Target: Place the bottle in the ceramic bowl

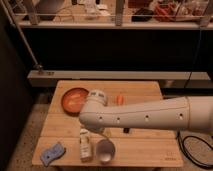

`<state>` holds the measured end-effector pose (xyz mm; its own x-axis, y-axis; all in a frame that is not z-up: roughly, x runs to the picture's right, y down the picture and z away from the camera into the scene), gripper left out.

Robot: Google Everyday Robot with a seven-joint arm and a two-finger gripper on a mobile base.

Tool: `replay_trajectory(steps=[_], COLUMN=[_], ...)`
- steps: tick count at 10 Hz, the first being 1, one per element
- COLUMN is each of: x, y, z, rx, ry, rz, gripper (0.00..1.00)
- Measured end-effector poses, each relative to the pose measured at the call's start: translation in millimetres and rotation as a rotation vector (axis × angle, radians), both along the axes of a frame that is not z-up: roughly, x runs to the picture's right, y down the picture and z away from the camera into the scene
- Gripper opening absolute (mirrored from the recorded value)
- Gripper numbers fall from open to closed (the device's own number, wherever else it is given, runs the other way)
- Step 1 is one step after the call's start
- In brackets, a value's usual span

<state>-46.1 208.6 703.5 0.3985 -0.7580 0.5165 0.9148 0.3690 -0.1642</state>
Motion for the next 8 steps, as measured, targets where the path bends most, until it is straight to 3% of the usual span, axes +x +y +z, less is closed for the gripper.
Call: replay_trajectory(steps=[8], x=[-29], y=[32], z=[26.4], rx=[-0.022], ry=[-0.090], rz=[-0.079], gripper=[0.80])
